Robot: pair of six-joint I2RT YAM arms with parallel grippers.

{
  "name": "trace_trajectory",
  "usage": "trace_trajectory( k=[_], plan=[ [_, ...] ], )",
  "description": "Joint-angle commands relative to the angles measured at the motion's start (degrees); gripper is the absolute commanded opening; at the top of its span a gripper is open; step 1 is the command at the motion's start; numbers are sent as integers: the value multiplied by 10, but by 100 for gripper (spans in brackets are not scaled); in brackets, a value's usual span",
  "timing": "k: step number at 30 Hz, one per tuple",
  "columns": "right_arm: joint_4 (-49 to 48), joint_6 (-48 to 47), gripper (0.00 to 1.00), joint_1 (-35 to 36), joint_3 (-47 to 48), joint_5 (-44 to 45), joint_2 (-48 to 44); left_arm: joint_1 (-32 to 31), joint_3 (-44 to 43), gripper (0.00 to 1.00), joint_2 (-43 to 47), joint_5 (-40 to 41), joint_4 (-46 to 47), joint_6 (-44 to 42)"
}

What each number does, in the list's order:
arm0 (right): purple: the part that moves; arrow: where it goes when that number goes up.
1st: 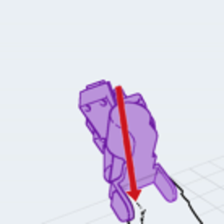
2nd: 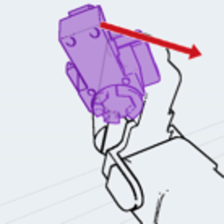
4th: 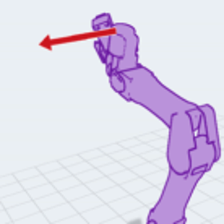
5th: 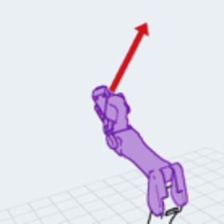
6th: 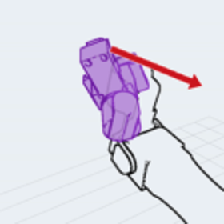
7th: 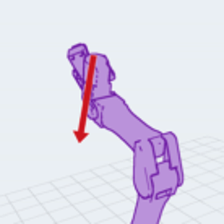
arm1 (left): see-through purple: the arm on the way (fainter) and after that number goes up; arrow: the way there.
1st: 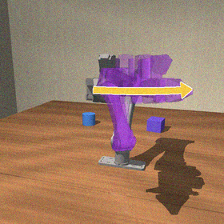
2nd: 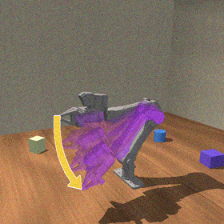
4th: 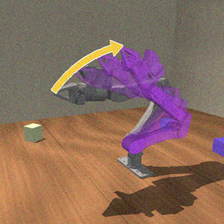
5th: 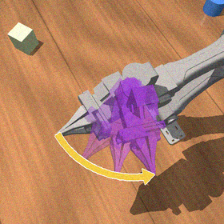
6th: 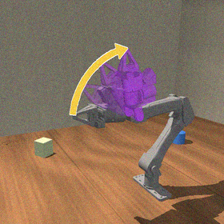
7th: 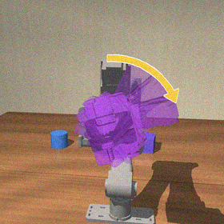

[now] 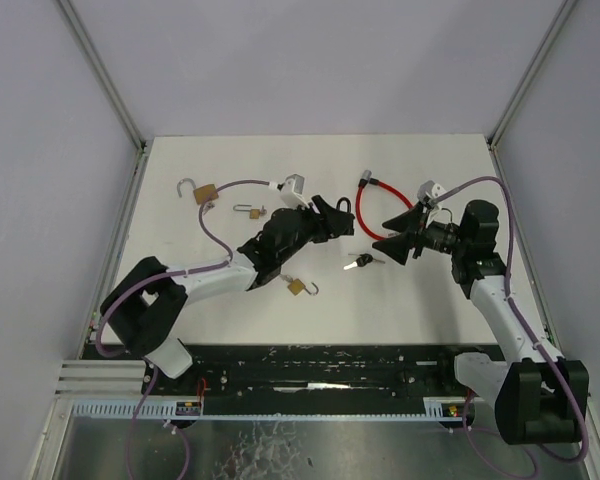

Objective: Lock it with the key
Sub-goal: Pick up the lock from the center of the board.

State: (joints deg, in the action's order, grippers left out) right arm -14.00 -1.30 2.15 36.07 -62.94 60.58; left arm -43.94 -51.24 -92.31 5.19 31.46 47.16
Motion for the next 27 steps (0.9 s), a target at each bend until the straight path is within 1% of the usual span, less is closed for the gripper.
trace_trajectory(
  k=[1,3,7,12,15,19,21,27],
  plan=[
    [-106,56,76,-3,-13,-40,-41,-25,34,3,48,45,205,77],
    [-122,71,79,-3,-23,-19,-49,-38,44,3,54,67,222,91],
    [-150,101,80,-3,-31,-2,-44,-67,61,2,54,127,261,110],
    [-164,122,82,-3,-38,20,-43,-104,59,1,42,198,276,102],
    [-212,160,83,-3,-52,20,-40,-121,52,1,29,217,281,99],
    [-219,178,81,-3,-52,24,-29,-137,36,0,12,235,283,93],
    [-238,197,80,-1,-56,19,-25,-143,29,0,4,247,283,92],
    [-225,201,78,8,-54,31,-16,-162,8,0,-21,267,288,92]
  ],
)
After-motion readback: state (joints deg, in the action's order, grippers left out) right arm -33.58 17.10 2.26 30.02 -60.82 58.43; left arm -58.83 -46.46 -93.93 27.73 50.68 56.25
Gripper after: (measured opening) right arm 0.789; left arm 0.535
